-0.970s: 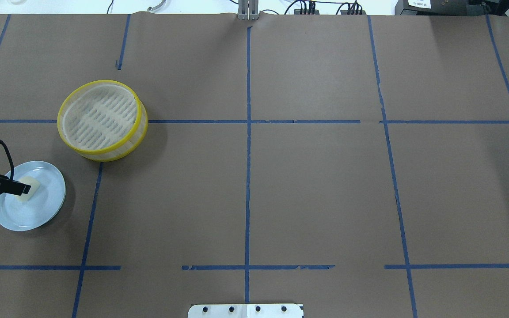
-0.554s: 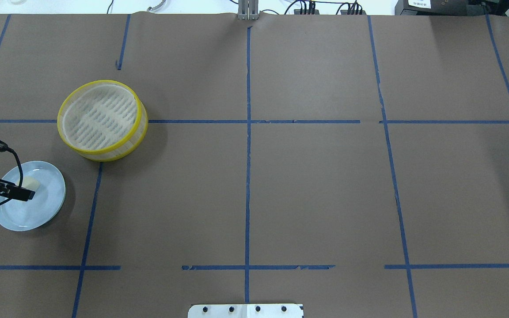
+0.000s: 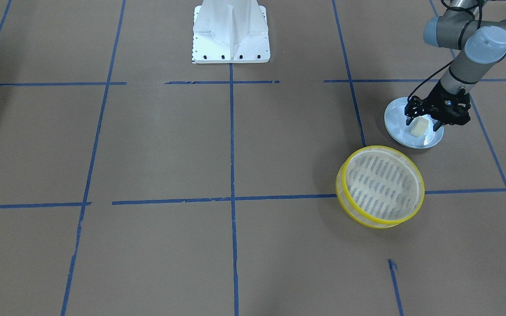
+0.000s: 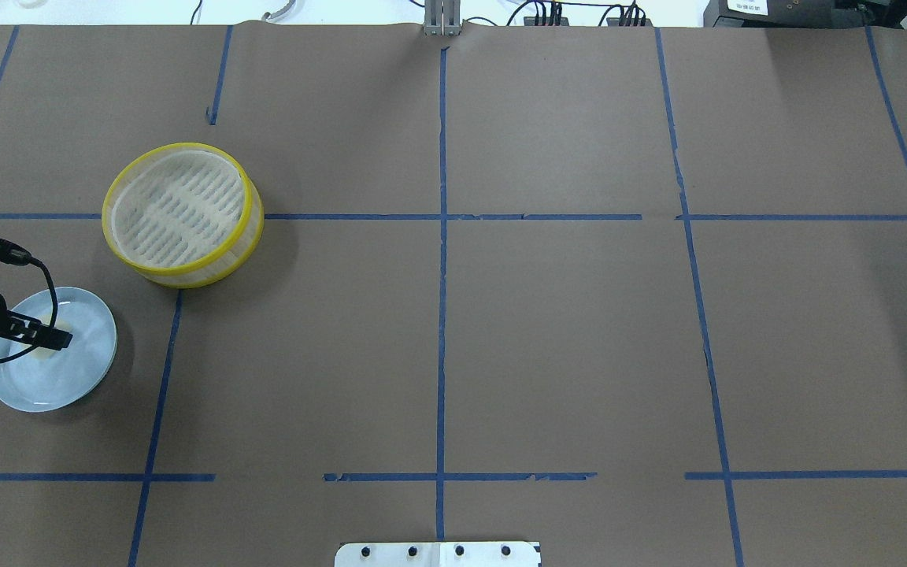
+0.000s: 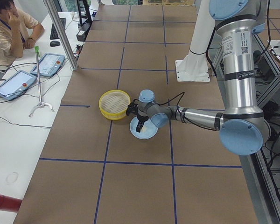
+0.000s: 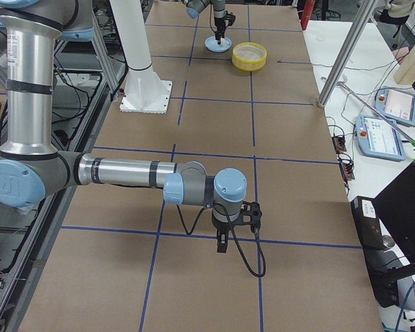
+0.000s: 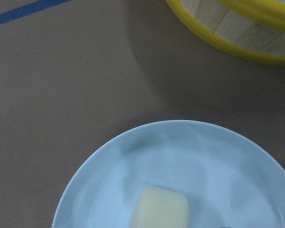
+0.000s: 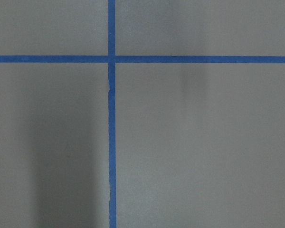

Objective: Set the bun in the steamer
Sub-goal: 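Lower the left gripper onto the pale bun on the light-blue plate, then close the left gripper on the bun and lift it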

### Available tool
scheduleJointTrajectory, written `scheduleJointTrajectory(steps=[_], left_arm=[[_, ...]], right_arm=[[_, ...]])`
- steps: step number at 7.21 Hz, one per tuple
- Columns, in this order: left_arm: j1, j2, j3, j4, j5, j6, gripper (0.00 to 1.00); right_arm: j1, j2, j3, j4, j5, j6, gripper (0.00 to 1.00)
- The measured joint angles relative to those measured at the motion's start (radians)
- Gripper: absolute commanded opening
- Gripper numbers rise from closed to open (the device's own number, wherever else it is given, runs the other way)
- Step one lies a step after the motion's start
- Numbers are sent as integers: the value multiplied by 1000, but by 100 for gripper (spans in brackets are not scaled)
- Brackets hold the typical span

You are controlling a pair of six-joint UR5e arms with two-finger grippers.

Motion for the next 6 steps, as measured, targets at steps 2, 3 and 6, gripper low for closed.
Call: scheduleJointTrajectory(steps=[2,3,6], left_arm=[[0,-3,6,1,-1,-1,51],[0,-4,7,1,-1,0,44],[2,-3,4,1,-1,1,38]], right_arm=[[0,0,0,0,0,0,100],[0,0,0,0,0,0,100],[0,0,0,0,0,0,100]])
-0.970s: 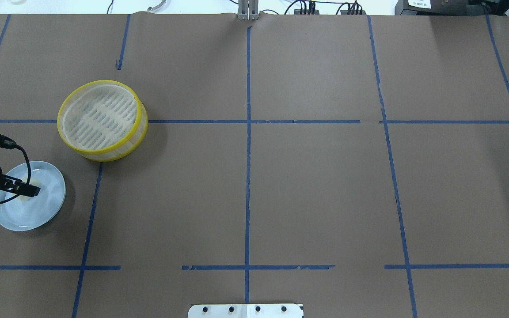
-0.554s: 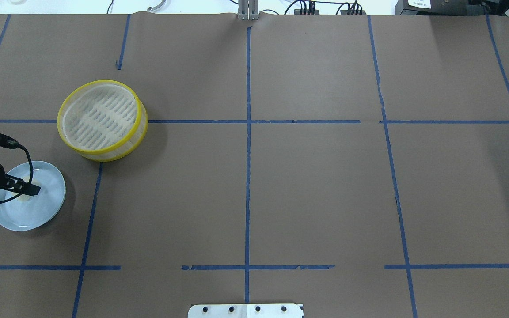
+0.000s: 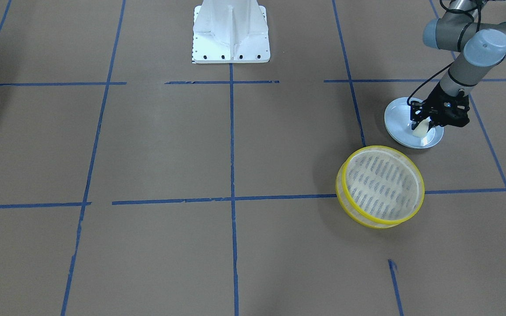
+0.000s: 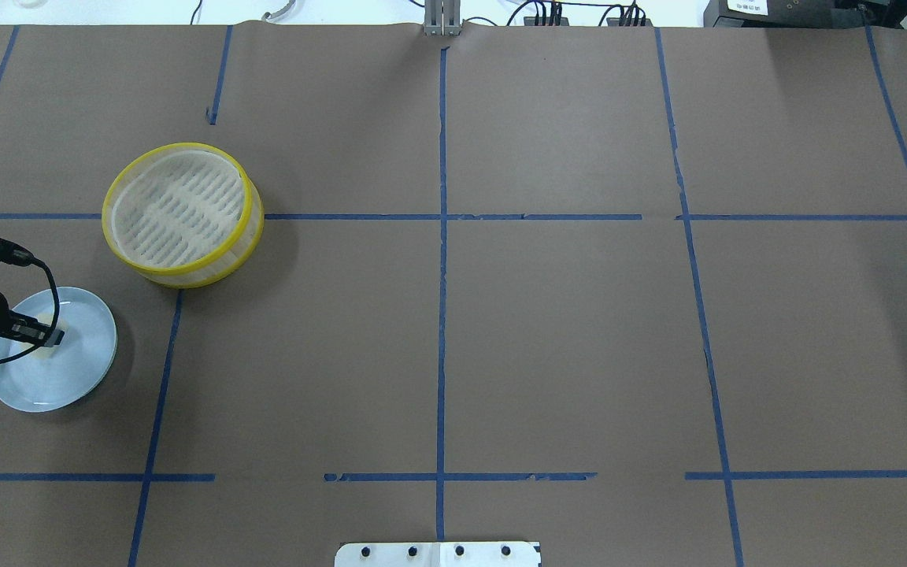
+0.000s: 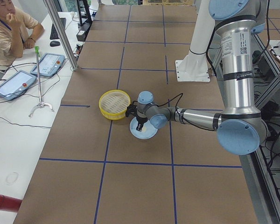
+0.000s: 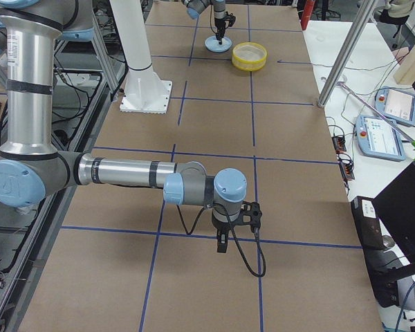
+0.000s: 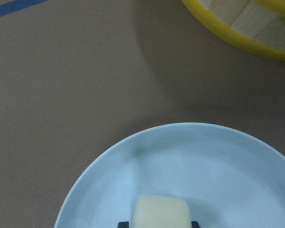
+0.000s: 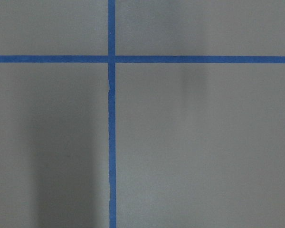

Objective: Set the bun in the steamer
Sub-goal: 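Close the left gripper on the bun and lift it, then carry the bun with the left gripper over the yellow steamer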

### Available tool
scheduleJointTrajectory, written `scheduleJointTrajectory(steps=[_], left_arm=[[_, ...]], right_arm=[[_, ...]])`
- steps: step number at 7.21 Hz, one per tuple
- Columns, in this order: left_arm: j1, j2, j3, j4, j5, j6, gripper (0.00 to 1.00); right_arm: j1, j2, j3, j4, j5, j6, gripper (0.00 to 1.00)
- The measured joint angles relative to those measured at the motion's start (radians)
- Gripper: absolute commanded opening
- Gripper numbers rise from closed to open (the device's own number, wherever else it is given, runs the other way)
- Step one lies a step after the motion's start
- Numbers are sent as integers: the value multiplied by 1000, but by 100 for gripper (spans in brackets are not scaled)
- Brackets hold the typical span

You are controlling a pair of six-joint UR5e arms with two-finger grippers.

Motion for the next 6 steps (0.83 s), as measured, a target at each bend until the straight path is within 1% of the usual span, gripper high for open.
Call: scheduleJointTrajectory(steps=[2,3,4,5,6], left_arm=[[-2,0,-20,0,-3,-1,37],[-6,2,-49,2,-7,-1,34],[-17,5,-93,5,-11,-1,34],[-46,-2,-123,13,-20,-1,35],[-102,-35,-138,48,-47,-3,35]], right_arm=[[0,0,0,0,0,0,100],[0,0,0,0,0,0,100],[0,0,0,0,0,0,100],[0,0,0,0,0,0,100],[0,0,0,0,0,0,100]])
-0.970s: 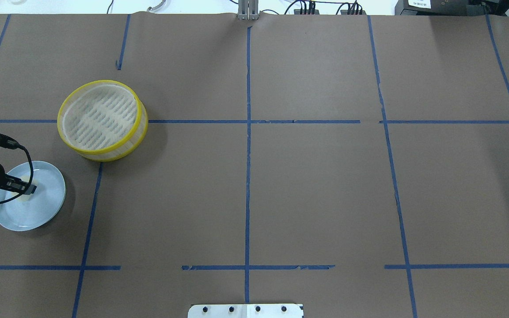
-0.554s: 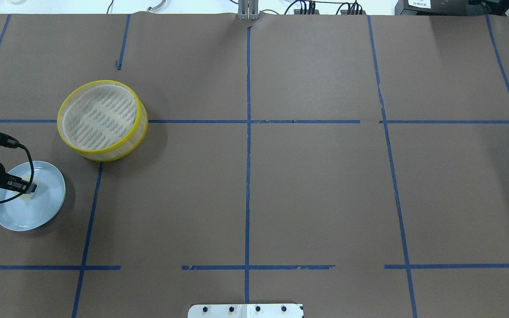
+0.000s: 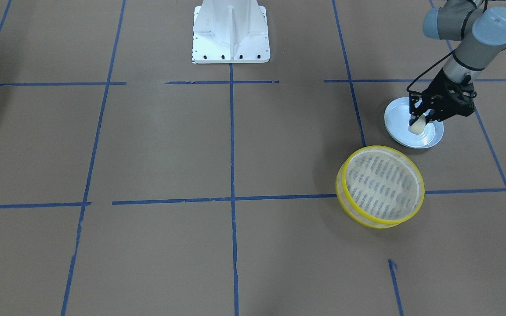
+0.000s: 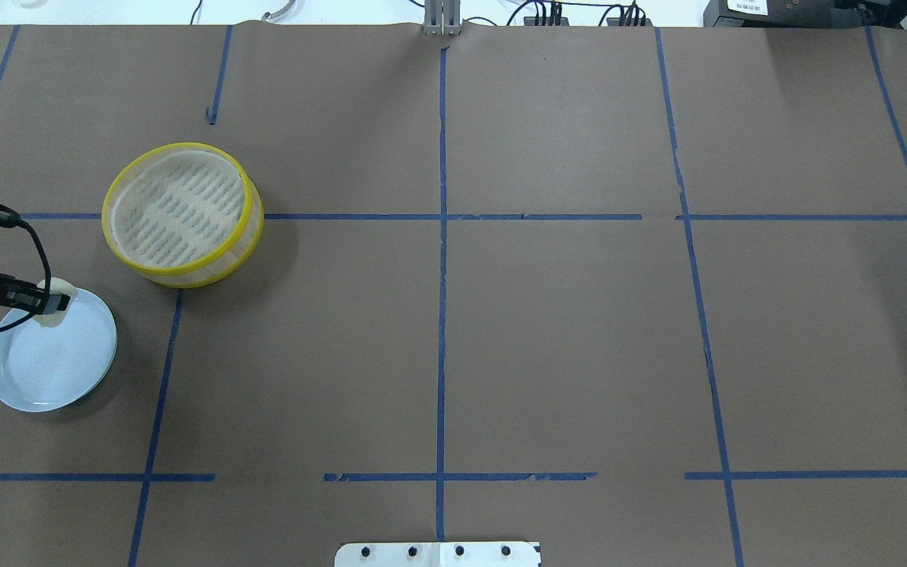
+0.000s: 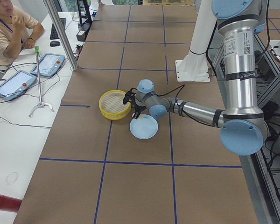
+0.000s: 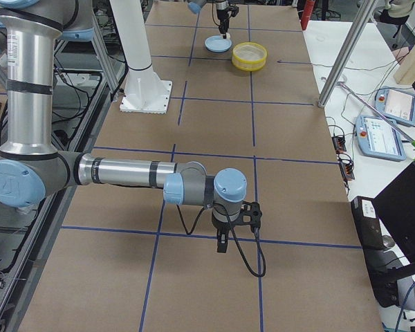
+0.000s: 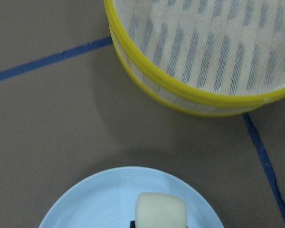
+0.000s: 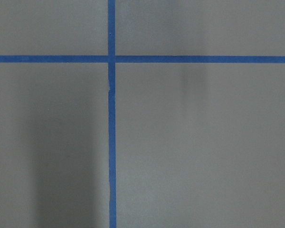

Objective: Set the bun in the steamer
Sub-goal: 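Carry the bun with the left gripper over the yellow steamer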

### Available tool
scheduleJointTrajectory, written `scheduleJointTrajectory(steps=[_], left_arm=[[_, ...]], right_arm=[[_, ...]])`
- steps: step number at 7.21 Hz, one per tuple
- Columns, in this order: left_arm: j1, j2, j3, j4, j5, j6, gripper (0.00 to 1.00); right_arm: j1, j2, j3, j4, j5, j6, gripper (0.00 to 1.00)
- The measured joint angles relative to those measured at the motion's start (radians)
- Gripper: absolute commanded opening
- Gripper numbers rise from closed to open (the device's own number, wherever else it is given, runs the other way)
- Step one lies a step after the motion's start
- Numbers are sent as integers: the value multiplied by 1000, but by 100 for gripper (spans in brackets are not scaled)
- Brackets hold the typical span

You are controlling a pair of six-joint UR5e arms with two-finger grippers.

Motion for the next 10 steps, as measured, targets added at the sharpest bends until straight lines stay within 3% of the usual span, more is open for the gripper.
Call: scheduleJointTrajectory(steps=[2,4,6,10], left_arm=[[-73,-156,5,193,-38,-22,35],[-84,-338,79,370,-41,-89,36],[-46,-465,220,400,-40,-240,36],[10,-515,360,257,-35,-325,38]], right_arm=[[0,0,0,0,0,0,100],[0,0,0,0,0,0,100],[0,0,0,0,0,0,100],[0,0,0,0,0,0,100]])
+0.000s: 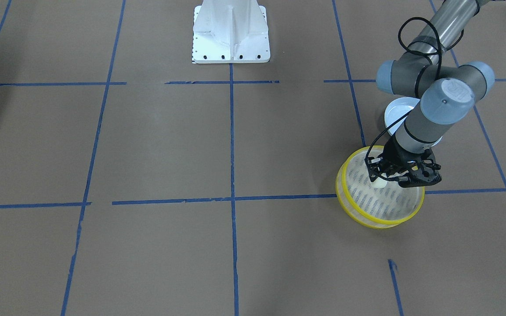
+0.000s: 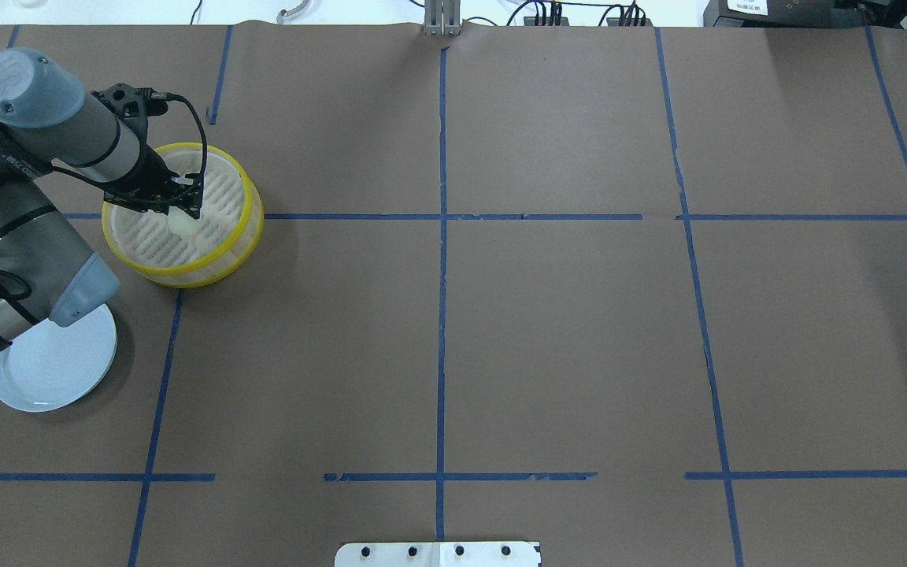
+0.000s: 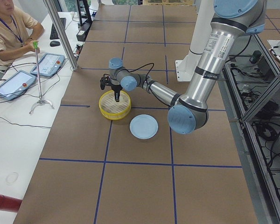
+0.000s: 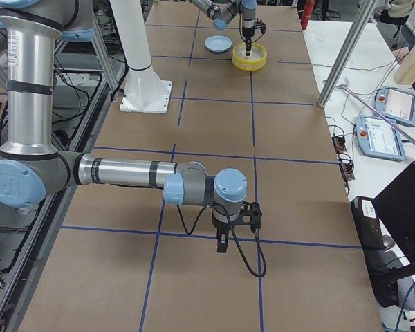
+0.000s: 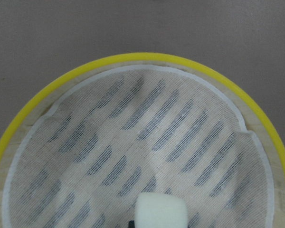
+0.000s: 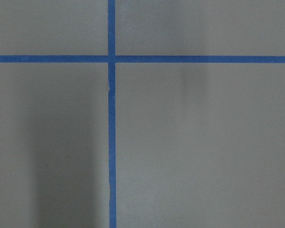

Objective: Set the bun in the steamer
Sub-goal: 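Carry the bun with the left gripper over the yellow steamer, then lower the bun into the steamer and open the left gripper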

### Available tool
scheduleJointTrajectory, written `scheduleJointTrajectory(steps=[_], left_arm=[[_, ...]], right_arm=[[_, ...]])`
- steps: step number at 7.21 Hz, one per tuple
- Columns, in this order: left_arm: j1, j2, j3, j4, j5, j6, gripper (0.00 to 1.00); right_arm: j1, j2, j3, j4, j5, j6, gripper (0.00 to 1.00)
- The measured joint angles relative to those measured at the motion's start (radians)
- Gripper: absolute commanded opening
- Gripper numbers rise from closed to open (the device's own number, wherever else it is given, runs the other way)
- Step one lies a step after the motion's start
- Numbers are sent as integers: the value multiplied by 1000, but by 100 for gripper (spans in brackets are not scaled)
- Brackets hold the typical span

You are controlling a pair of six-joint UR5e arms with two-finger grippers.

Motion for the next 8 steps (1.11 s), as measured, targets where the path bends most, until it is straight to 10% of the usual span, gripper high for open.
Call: scheduleJointTrajectory(steps=[8], left_arm=[[2,10,12,-21,51,-7,44]], right_arm=[[0,0,0,0,0,0,100]])
